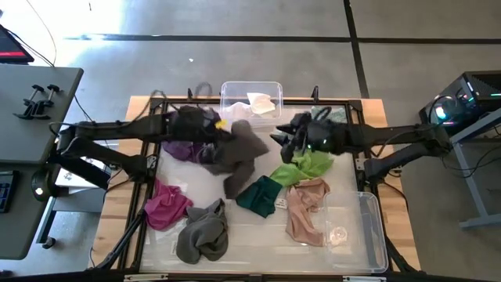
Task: Sort towels by color in basket
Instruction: Put the top gray towel into the transparent bottom bin
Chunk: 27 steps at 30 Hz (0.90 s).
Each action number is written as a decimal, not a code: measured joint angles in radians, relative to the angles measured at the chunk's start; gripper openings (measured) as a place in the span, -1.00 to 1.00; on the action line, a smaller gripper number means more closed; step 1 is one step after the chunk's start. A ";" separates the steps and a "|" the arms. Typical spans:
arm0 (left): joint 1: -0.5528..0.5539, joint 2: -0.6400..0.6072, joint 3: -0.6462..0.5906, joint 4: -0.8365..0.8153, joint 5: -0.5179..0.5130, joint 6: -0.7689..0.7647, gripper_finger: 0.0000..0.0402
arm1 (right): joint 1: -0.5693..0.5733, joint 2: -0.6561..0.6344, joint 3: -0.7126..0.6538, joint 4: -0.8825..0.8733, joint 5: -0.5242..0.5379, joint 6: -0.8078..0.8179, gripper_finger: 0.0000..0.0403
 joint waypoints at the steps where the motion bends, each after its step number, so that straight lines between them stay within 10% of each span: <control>1: -0.002 -0.006 0.012 0.041 -0.002 -0.011 -0.98 | -0.014 0.001 0.000 0.068 -0.047 -0.033 0.01; 16: -0.003 0.017 0.037 0.395 0.085 0.013 -0.98 | -0.038 0.059 0.001 0.246 -0.127 -0.206 0.23; 27: -0.003 0.016 0.037 0.397 0.088 -0.030 -0.84 | 0.017 0.207 0.001 0.481 -0.214 -0.216 -0.38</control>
